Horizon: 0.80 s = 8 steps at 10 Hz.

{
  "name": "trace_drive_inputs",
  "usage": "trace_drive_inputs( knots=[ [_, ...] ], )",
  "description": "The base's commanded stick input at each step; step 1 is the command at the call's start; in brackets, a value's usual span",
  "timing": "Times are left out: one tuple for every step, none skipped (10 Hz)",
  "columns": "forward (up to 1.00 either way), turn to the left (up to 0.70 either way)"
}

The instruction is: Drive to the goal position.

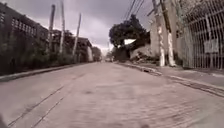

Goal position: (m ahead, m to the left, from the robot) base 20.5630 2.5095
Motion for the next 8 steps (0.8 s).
trace_drive_inputs(
  knots=[
    [1.0, 0.0],
    [1.0, 0.0],
    [1.0, 0.0],
    [1.0, 0.0],
    [1.0, 0.0],
    [1.0, 0.0],
    [1.0, 0.0],
    [1.0, 0.0]
  ],
)
